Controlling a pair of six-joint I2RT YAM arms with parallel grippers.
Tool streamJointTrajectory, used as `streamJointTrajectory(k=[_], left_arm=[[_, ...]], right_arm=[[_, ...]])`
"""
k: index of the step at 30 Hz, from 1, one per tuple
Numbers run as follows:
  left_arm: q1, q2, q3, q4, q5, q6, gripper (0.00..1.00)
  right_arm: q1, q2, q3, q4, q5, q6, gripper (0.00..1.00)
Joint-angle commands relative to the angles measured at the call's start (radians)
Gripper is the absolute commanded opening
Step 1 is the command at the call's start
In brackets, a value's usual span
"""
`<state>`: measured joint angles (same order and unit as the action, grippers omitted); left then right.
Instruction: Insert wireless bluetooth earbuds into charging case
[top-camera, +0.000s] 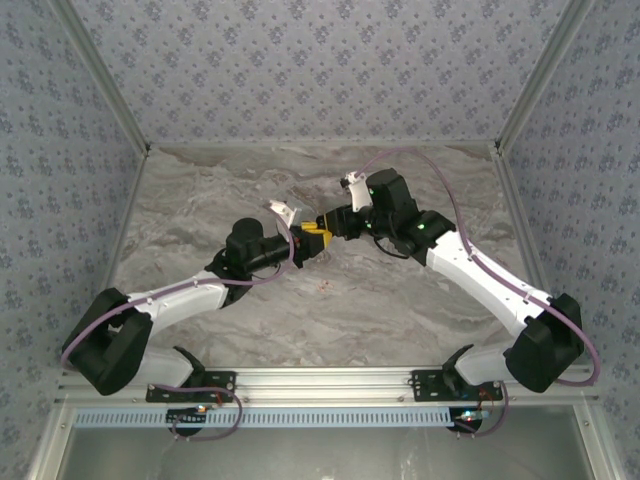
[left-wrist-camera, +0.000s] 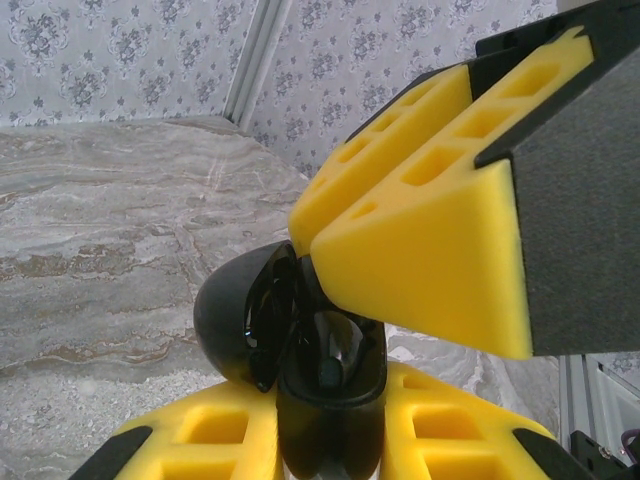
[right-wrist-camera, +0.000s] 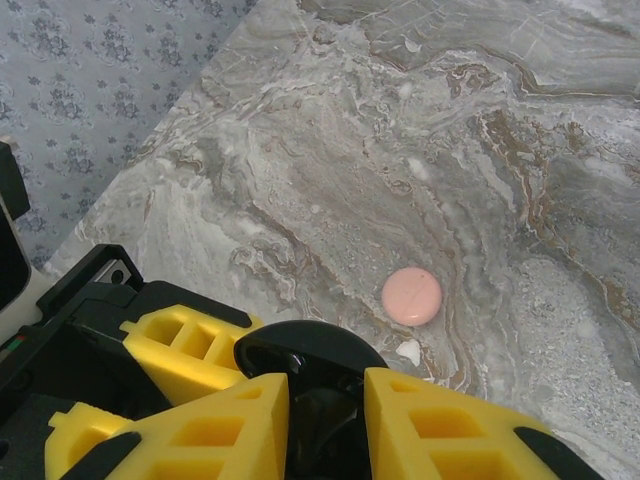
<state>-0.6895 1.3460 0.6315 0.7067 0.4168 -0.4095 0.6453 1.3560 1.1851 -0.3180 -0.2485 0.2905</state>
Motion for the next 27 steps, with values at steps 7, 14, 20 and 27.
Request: streamJointTrajectory(k=[7,14,20,27], left_arm=[[-0.005,-0.042,0.03,-0.014,-0.006,0.033,0.21],[-0.005,-0.057,0.028,-0.043,-0.007,0.065,0.21],[-0.006,-0.077,0.024,-0.086,-0.031,0.092,0.21],[-0.005,-0.133,-0.001,-0.12,-0.03,0.158,0.21]], right_arm=[[0.013,0.006,0.049,-0.054,0.069,-0.024,0.37],[0.016,0.003,0.06,-0.065,0.065,-0.025,0.41],[0.021,-0.021,0.064,-0.068,0.07,-0.029,0.43],[-0.027,-0.031,0.066,-0.1,0.07,-0.027,0.42]])
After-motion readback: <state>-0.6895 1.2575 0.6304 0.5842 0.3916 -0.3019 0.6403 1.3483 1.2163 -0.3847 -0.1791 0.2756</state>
